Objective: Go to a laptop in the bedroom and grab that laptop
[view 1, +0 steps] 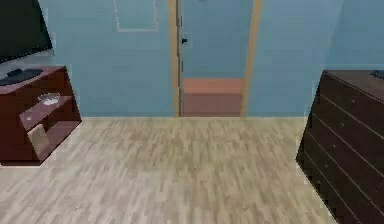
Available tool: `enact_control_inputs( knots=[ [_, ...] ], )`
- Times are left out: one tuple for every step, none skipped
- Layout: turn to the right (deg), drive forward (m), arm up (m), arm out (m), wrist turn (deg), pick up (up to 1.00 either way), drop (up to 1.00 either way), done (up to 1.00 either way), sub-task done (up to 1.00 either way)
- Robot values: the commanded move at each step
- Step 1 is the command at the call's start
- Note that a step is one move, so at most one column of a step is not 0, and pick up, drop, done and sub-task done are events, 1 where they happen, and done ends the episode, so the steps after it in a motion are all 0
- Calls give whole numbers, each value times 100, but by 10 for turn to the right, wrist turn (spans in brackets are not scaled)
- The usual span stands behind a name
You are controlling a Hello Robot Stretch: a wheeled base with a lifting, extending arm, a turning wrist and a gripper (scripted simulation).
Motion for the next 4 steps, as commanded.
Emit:
enact_control_inputs(
  knots=[
    [30, 0, 0, 0, 0, 0, 0, 0, 0],
    [0, 20, 0, 0, 0, 0, 0, 0, 0],
    [-450, 0, 0, 0, 0, 0, 0, 0, 0],
    [-360, 0, 0, 0, 0, 0, 0, 0, 0]
  ],
)
